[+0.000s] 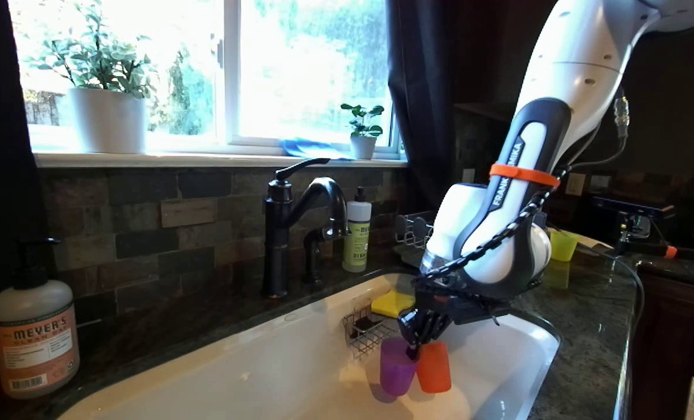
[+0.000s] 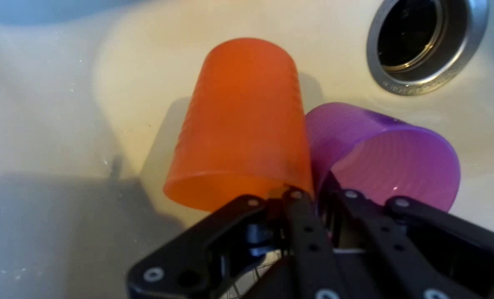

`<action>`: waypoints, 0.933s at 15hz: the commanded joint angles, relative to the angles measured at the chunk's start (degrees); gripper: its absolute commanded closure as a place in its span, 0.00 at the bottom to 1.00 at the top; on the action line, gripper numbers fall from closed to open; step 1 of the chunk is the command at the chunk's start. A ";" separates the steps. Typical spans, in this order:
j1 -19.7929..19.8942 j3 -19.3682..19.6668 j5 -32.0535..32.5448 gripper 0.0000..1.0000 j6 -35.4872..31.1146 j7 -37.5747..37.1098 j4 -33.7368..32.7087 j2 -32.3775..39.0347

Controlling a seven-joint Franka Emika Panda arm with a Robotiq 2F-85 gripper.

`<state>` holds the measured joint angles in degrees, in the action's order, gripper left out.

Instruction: Pick up the two cups in the sink and put them on the dish rack

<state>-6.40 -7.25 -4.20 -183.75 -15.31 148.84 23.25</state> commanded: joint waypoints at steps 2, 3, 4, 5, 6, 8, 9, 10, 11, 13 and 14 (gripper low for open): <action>15.62 -17.73 -3.29 0.97 3.86 2.93 8.61 -11.09; 20.48 -22.55 -2.98 0.97 4.05 2.17 10.05 -12.83; 24.71 -26.86 -3.89 0.97 4.20 2.10 11.46 -14.90; 27.47 -29.54 -4.45 0.97 4.81 1.50 12.94 -17.51; 27.20 -28.21 -4.72 0.97 8.08 1.93 9.21 -17.64; 28.79 -27.75 -5.46 0.97 11.46 1.67 9.41 -23.49; 28.92 -26.87 -5.66 0.97 12.57 1.61 8.85 -26.01; 29.25 -26.55 -6.44 0.97 12.00 0.86 8.35 -28.57; 29.37 -27.83 -11.56 0.97 8.22 3.34 11.58 -31.57; 26.45 -25.13 -16.73 0.97 8.30 4.63 11.17 -37.11; 27.53 -24.70 -16.50 0.97 11.01 3.99 8.87 -39.67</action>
<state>22.59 -33.41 -15.97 -175.23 -11.90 157.08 -6.46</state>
